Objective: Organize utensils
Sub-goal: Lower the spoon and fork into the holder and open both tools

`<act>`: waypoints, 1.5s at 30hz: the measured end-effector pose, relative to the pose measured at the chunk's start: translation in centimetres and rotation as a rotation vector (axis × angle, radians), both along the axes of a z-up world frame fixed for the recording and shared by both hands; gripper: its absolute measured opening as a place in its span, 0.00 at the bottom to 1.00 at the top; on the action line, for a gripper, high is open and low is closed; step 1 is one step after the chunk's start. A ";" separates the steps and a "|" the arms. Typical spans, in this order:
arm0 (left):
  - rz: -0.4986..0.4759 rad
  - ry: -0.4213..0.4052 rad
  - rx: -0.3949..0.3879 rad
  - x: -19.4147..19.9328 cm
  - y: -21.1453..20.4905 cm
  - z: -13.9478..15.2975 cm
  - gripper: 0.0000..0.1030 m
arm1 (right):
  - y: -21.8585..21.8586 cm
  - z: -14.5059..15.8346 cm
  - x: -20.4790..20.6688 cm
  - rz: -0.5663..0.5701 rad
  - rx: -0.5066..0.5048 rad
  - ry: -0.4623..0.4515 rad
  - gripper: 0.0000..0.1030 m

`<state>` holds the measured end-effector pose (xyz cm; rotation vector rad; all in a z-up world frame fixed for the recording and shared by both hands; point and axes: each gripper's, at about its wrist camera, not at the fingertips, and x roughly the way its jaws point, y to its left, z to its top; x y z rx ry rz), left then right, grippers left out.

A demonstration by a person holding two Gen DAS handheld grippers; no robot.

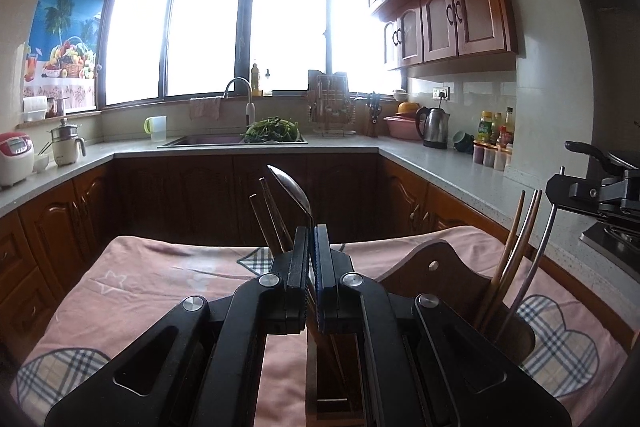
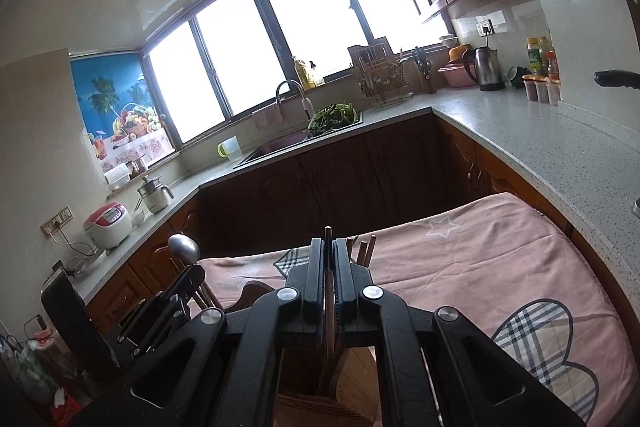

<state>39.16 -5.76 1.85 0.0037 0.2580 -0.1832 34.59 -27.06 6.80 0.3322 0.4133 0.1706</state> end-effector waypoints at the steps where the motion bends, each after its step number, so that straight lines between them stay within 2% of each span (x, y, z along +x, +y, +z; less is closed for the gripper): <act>1: -0.008 0.007 -0.008 -0.1 0.2 -0.1 0.02 | -0.1 -0.1 -0.1 0.000 0.003 0.004 0.04; 14: -0.057 0.031 -0.015 -1.3 0.5 -0.2 0.02 | -0.2 -0.6 -0.2 -0.005 0.021 0.030 0.04; 33: -0.090 0.124 -0.052 -1.6 0.9 -1.5 0.02 | -0.5 -1.0 -0.2 -0.012 0.015 0.044 0.05; 38: -0.093 0.141 -0.067 -1.6 1.1 -1.7 0.03 | -0.4 -1.3 0.4 0.001 0.019 0.064 0.09; 41: -0.094 0.143 -0.073 -1.8 1.1 -1.5 0.10 | -0.4 -1.6 0.6 0.003 0.030 0.079 0.10; 43: -0.092 0.139 -0.077 -2.0 1.2 -1.4 0.28 | -0.5 -1.8 0.5 0.003 0.046 0.083 0.14; 44: -0.083 0.132 -0.080 -2.1 1.3 -1.2 0.46 | -0.6 -1.8 0.4 0.002 0.049 0.082 0.23; 45: -0.074 0.121 -0.082 -2.4 1.4 -1.1 0.53 | -0.6 -1.7 0.3 0.001 0.054 0.077 0.30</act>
